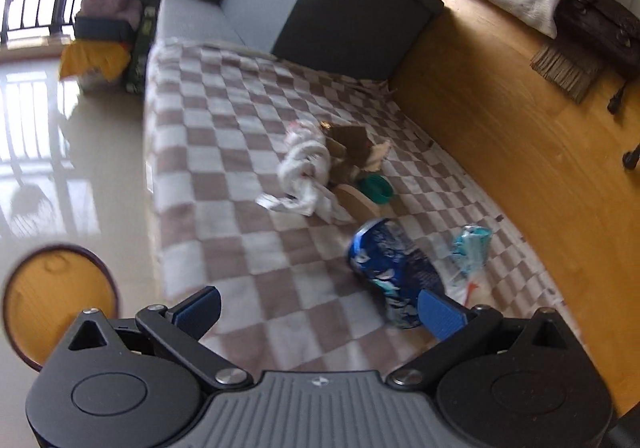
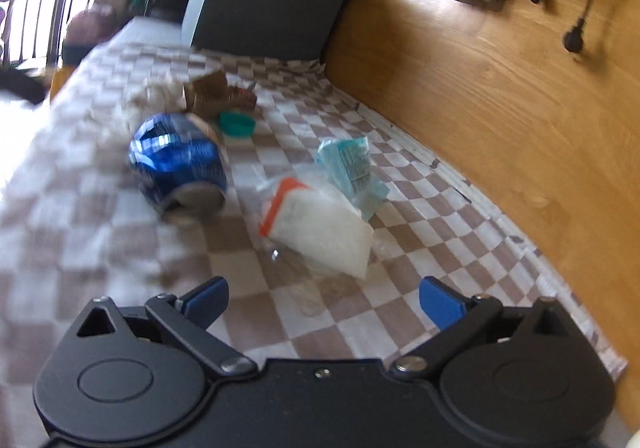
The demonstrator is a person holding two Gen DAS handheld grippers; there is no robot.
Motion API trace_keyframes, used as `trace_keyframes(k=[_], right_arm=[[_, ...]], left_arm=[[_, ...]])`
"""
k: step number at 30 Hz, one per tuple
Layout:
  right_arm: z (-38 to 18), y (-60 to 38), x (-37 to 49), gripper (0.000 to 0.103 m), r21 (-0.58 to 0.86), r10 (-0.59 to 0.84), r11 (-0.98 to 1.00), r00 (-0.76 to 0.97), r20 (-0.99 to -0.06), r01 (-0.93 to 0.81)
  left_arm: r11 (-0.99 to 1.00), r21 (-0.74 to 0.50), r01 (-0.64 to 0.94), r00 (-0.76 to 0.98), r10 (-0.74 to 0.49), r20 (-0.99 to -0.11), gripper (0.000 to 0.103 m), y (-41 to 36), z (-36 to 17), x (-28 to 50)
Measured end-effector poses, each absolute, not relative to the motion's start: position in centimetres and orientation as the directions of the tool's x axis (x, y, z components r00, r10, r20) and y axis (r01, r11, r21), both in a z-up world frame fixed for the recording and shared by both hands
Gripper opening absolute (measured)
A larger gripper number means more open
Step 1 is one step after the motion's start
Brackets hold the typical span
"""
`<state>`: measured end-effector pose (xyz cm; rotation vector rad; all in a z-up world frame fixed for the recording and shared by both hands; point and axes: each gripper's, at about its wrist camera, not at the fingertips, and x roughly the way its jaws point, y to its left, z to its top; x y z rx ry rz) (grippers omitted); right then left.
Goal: Collect trash
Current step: 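Move both open tools back toward the blue can and plastic bag, then grasp the blue Pepsi can with left tool while right tool grasps the white plastic bag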
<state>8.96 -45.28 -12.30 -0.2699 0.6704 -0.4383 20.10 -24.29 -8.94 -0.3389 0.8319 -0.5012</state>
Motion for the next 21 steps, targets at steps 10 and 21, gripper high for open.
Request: trace_keyframes(k=[10,21], right_arm=[[-15.6,-45.7,12.8,0.096,-0.539,-0.515,0.812,0.71,-0.481,0.224],[-15.0,-48.9,14.8,0.059,-0.366,-0.384,0.908,0.755,-0.531,0.205]], left_arm=[[0.645,-0.755,0.119,0.435,-0.717,-0.545,0.103,-28.0,-13.5,23.5],[0.453,-0.891,0.015,0.43,-0.807,-0.403,0.103,-30.7,-16.1,26.0]])
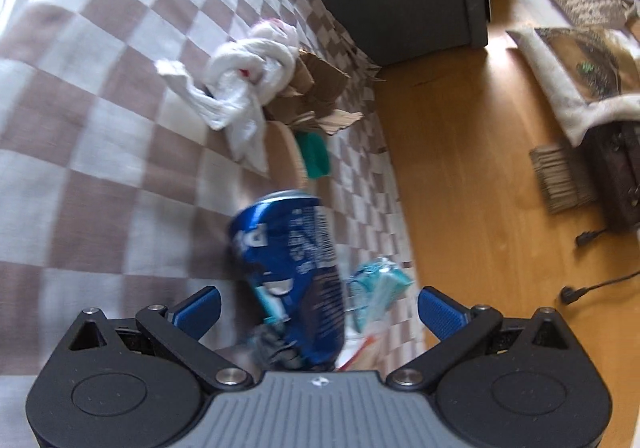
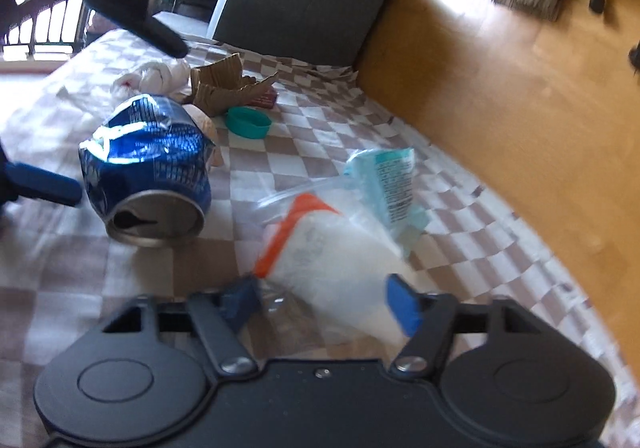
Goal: Collect trash
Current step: 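Grasp the blue Pepsi can with left tool while right tool grasps the white plastic bag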
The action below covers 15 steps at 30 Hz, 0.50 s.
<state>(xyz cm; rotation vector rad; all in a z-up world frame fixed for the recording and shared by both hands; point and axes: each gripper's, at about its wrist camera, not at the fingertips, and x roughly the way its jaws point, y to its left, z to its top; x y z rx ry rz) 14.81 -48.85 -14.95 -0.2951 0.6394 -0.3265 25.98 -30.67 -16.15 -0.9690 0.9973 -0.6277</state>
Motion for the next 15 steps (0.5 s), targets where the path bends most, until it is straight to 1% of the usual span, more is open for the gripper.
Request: trace_keyframes(k=[1,2,3,4,5,7,8,9,11,12,13,14,15], right_arm=[[-14.9,-48.8,14.8,0.055,-0.368,-0.387,0.907,0.754,-0.53,0.207],[-14.9,-48.7,14.8,0.048,-0.376,-0.394,0.903,0.751,-0.53,0.208],[-14.8,-48.8,14.6,0.043,-0.377,-0.397,0.901,0.751,-0.527,0.212],[-14.6,-48.9,14.4,0.042,-0.372,-0.399,0.902,0.752,-0.524,0.22],[-14.4,-49.0,14.2,0.039,-0.361,-0.396,0.905,0.755,-0.522,0.225],[-13.8,-49.3,13.7,0.034,-0.346,-0.398,0.907,0.762,-0.51,0.242],[-13.4,-49.5,13.5,0.03,-0.336,-0.399,0.908,0.766,-0.504,0.251],[-12.9,-49.6,13.2,0.026,-0.325,-0.4,0.909,0.77,-0.497,0.263],[-11.9,-49.9,12.7,0.021,-0.3,-0.404,0.91,0.776,-0.485,0.286],[-11.3,-50.0,12.3,0.019,-0.285,-0.4,0.913,0.78,-0.482,0.292],[-10.7,-50.2,12.0,0.018,-0.264,-0.391,0.918,0.784,-0.481,0.296],[-10.1,-50.3,11.5,0.017,-0.241,-0.381,0.923,0.788,-0.483,0.299],[-9.5,-50.4,11.1,0.015,-0.219,-0.371,0.928,0.791,-0.485,0.301]], left_arm=[[0.442,-0.897,0.012,0.429,-0.813,-0.395,0.103,-31.0,-16.3,26.2],[0.437,-0.899,0.011,0.427,-0.815,-0.391,0.102,-31.2,-16.3,26.3],[0.432,-0.902,0.009,0.426,-0.818,-0.387,0.102,-31.4,-16.3,26.4],[0.422,-0.906,0.006,0.427,-0.821,-0.38,0.1,-31.7,-16.4,26.5],[0.414,-0.91,0.002,0.428,-0.823,-0.374,0.099,-31.9,-16.5,26.5],[0.405,-0.914,-0.022,0.425,-0.824,-0.375,0.088,-32.2,-17.0,26.5],[0.412,-0.911,-0.031,0.426,-0.819,-0.385,0.079,-32.3,-17.1,26.6],[0.427,-0.903,-0.038,0.426,-0.811,-0.401,0.075,-32.3,-17.0,26.3],[0.441,-0.896,-0.046,0.421,-0.805,-0.418,0.058,-32.3,-17.2,26.2],[0.448,-0.893,-0.053,0.421,-0.801,-0.426,0.055,-32.2,-17.3,26.2],[0.456,-0.888,-0.056,0.421,-0.796,-0.436,0.049,-32.1,-17.4,26.2],[0.467,-0.883,-0.055,0.421,-0.791,-0.445,0.045,-32.1,-17.3,26.2],[0.472,-0.88,-0.047,0.423,-0.789,-0.446,0.043,-32.0,-17.3,26.1]])
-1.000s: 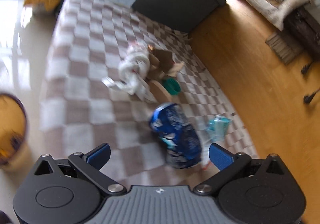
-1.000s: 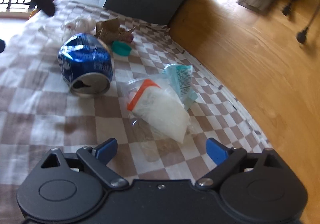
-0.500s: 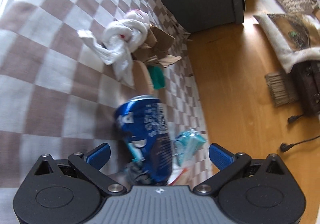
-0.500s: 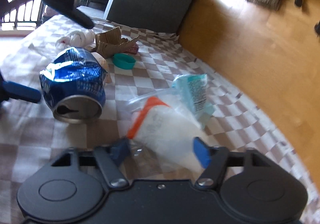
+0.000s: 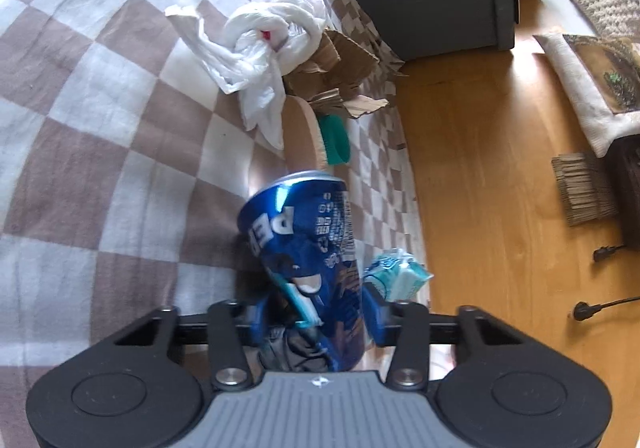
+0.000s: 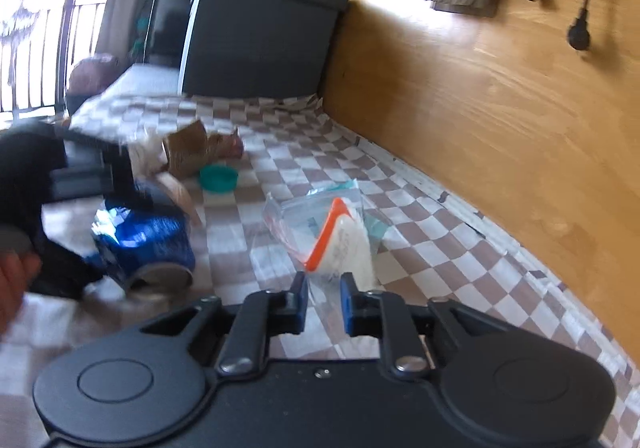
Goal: Collect trash
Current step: 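Grasp the blue Pepsi can with left tool while right tool grasps the white plastic bag, then carry the blue can and plastic bag with both tools toward the wastebasket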
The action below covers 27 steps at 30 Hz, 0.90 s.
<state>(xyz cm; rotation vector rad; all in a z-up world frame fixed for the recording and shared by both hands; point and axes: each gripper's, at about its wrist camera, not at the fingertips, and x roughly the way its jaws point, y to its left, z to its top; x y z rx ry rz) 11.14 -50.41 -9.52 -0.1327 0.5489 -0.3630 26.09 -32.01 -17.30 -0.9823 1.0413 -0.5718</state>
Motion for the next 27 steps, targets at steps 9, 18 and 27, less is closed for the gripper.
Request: trace_keyframes(k=[9,18,27], right_arm=[[-5.3,-49.9,7.5,0.005,-0.036,-0.254,0.961,0.818,-0.517,0.275],[-4.0,-49.3,4.4,0.004,0.23,0.01,0.956,0.766,-0.643,0.18],[-5.9,-48.4,5.9,0.039,0.191,0.018,0.965,0.685,-0.728,0.178]], left_arm=[[0.602,-0.767,0.223,0.434,-0.766,-0.475,0.033,-31.1,-13.0,24.2],[0.741,-0.398,0.54,0.45,-0.655,-0.607,0.032,-30.2,-9.5,19.2],[0.692,-0.322,0.646,0.39,-0.662,-0.64,0.03,-31.4,-11.0,16.4]])
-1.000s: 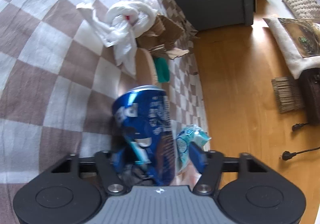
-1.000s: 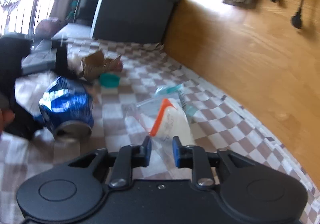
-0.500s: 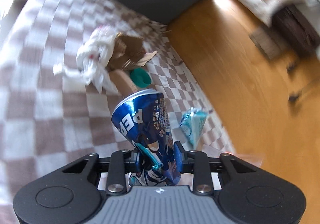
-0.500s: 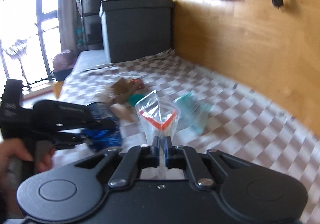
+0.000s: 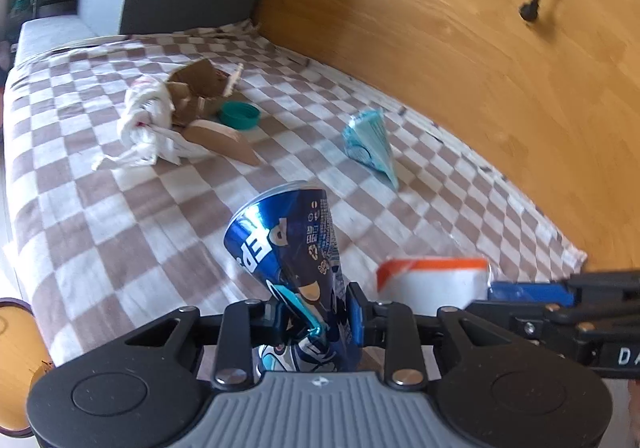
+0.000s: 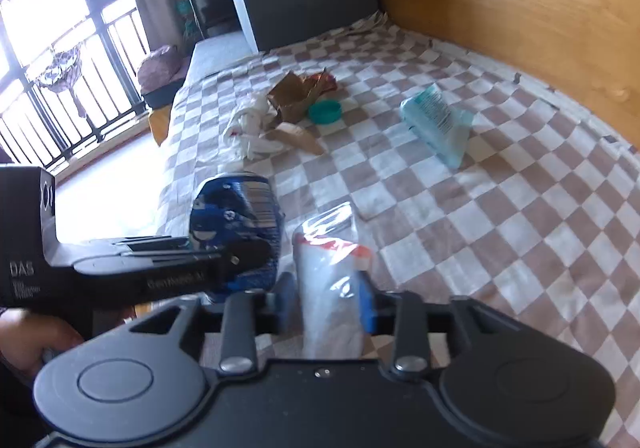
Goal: Collect trash
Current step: 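Carry the blue can and plastic bag with both tools toward the wastebasket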
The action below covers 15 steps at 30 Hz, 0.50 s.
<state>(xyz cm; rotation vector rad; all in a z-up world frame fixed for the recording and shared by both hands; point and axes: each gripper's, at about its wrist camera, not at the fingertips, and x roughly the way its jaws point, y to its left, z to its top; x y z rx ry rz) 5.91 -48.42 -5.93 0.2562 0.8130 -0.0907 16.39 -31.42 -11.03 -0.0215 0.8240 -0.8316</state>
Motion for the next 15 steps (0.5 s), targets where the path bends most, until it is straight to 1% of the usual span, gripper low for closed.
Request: trace_keyframes(k=[2,4,6,7,11,15], right_arm=[[-6.2,-48.5,6.3,0.043,0.182,0.013,0.966,0.664,-0.748,0.186],[-6.8,-48.9,6.7,0.042,0.191,0.017,0.96,0.634,-0.773,0.207],[-7.9,-49.3,7.1,0.038,0.225,0.047,0.948,0.601,-0.798,0.224],[-8.5,-49.4,7.2,0.034,0.241,0.062,0.942,0.586,-0.808,0.232],[-8.9,-49.1,6.9,0.029,0.251,0.064,0.938,0.594,-0.802,0.238],[-8.2,-48.6,6.7,0.028,0.228,0.027,0.94,0.613,-0.789,0.252]], left_arm=[[0.687,-0.312,0.657,0.39,-0.663,-0.639,0.03,-31.5,-11.1,16.1],[0.684,-0.306,0.662,0.39,-0.664,-0.638,0.03,-31.5,-11.2,15.7],[0.685,-0.31,0.659,0.389,-0.663,-0.639,0.03,-31.4,-11.2,15.7],[0.686,-0.31,0.658,0.389,-0.662,-0.64,0.03,-31.3,-11.2,15.6],[0.693,-0.298,0.656,0.393,-0.652,-0.649,0.03,-30.8,-10.9,15.6],[0.712,-0.285,0.642,0.412,-0.634,-0.654,0.029,-29.8,-10.3,15.9]])
